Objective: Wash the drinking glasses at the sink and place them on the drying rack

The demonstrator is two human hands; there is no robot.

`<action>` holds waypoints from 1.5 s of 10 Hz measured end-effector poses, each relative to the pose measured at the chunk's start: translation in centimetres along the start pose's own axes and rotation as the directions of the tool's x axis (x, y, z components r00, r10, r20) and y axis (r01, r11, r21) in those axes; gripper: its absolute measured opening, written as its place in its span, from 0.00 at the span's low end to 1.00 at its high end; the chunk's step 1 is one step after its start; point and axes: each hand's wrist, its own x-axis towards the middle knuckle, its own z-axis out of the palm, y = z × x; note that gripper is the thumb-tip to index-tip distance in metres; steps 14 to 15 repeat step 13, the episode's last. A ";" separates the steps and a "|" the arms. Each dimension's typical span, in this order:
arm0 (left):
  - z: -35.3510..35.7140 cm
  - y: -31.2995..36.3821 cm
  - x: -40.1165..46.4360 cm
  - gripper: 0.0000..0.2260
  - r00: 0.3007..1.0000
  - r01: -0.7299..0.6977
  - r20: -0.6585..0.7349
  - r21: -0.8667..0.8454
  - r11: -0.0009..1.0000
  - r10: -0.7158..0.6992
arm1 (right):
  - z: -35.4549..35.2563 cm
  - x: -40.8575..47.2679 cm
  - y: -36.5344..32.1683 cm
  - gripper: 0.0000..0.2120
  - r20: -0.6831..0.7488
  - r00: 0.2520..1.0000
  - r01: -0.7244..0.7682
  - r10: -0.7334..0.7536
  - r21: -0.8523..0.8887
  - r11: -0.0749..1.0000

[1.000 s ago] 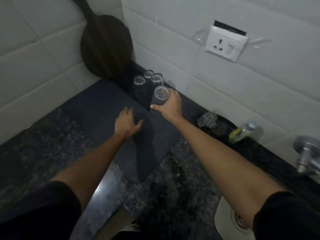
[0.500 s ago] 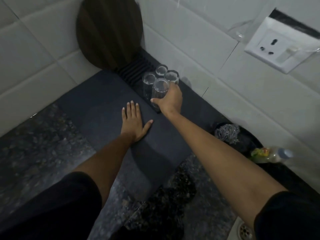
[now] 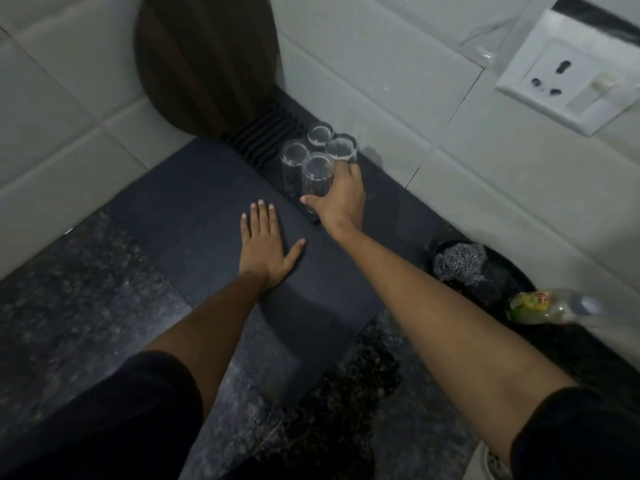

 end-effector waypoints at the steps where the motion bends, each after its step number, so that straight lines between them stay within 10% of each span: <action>1: -0.1 0.0 0.0 0.46 1.000 0.003 0.005 -0.001 1.000 -0.003 | 0.2 0.0 0.0 0.39 -0.011 1.000 0.018 -0.018 -0.006 1.000; 15: -5.9 1.5 -1.6 0.36 0.982 -0.183 -0.082 -0.182 0.966 0.170 | -7.5 -3.7 3.1 0.30 -0.098 0.988 0.132 -0.122 0.097 0.986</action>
